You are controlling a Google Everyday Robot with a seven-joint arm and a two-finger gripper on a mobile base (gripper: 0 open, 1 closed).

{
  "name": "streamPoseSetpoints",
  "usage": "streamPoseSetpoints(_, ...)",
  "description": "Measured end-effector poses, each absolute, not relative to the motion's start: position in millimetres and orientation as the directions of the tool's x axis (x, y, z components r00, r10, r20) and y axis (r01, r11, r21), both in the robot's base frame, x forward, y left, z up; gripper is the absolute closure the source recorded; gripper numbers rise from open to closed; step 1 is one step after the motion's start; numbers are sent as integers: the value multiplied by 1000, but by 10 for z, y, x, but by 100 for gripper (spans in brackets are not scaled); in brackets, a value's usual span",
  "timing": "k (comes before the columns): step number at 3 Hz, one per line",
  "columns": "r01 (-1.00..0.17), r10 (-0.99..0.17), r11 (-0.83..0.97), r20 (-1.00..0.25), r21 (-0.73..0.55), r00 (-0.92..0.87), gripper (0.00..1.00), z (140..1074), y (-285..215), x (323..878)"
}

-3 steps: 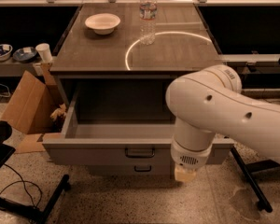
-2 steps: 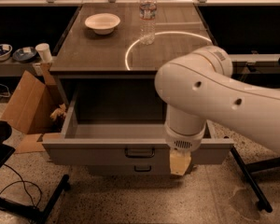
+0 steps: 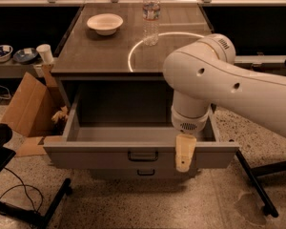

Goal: Open top drawer

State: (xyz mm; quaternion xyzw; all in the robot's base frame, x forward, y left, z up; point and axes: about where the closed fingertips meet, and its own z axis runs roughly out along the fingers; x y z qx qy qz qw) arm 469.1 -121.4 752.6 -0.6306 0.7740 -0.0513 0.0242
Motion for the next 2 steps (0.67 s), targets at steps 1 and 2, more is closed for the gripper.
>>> streamPoseSetpoints(1, -972, -974, 227, 6, -63, -228, 0, 7175, -1306, 4822)
streamPoseSetpoints(2, -967, -967, 254, -23, 4, -254, 0, 6788, -1381, 4853)
